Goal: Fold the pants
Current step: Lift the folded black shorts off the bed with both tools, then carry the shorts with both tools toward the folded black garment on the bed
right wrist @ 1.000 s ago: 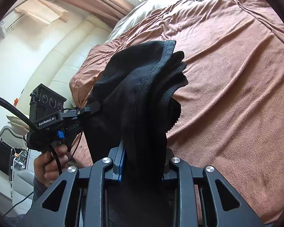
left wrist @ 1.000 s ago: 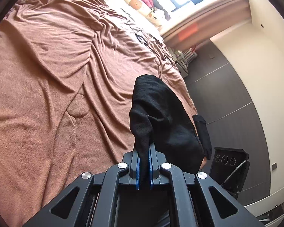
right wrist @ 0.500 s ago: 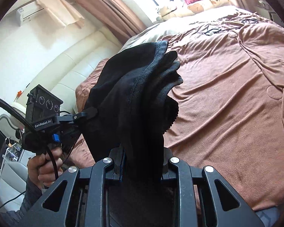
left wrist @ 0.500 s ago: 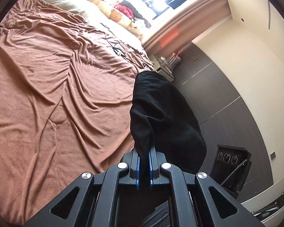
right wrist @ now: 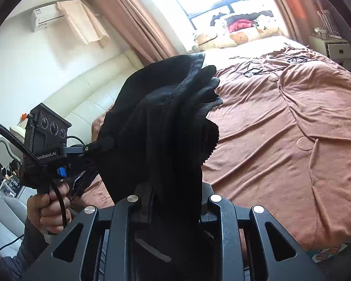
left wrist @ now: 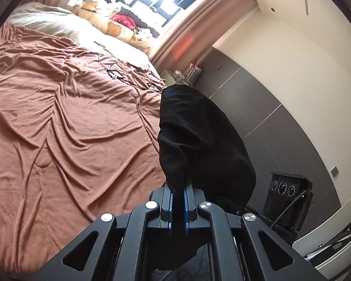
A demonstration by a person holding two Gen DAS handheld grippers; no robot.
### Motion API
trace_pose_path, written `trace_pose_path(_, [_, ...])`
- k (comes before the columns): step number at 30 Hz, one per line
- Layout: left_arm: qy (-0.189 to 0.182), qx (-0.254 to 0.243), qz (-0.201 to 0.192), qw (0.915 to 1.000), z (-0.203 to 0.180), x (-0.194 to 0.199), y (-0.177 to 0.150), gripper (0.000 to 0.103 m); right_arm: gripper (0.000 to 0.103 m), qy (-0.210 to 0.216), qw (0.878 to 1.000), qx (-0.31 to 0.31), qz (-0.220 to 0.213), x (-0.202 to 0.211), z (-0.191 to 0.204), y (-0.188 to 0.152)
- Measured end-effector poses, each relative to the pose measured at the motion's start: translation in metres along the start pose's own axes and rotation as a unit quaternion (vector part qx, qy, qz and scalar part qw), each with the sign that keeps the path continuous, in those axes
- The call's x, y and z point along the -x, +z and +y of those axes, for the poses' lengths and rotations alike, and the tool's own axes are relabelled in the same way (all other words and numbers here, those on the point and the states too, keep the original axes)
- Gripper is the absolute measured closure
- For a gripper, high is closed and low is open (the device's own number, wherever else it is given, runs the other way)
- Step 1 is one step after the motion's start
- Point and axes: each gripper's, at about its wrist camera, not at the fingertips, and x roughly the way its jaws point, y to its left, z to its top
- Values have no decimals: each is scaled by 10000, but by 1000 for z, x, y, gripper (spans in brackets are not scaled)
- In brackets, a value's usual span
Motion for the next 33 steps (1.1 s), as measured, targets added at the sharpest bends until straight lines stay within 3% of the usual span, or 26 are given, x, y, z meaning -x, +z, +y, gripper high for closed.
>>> trace_pose_path(21, [-705,-921,160,9931,-150,-50,-1,96,81,-564,9948,546,-647,154,-27,6])
trace_pose_path(33, [-1048,-1339,370,9847,-225,-129,2,96,81,-1105,9847,953,-952,212,-55,-2])
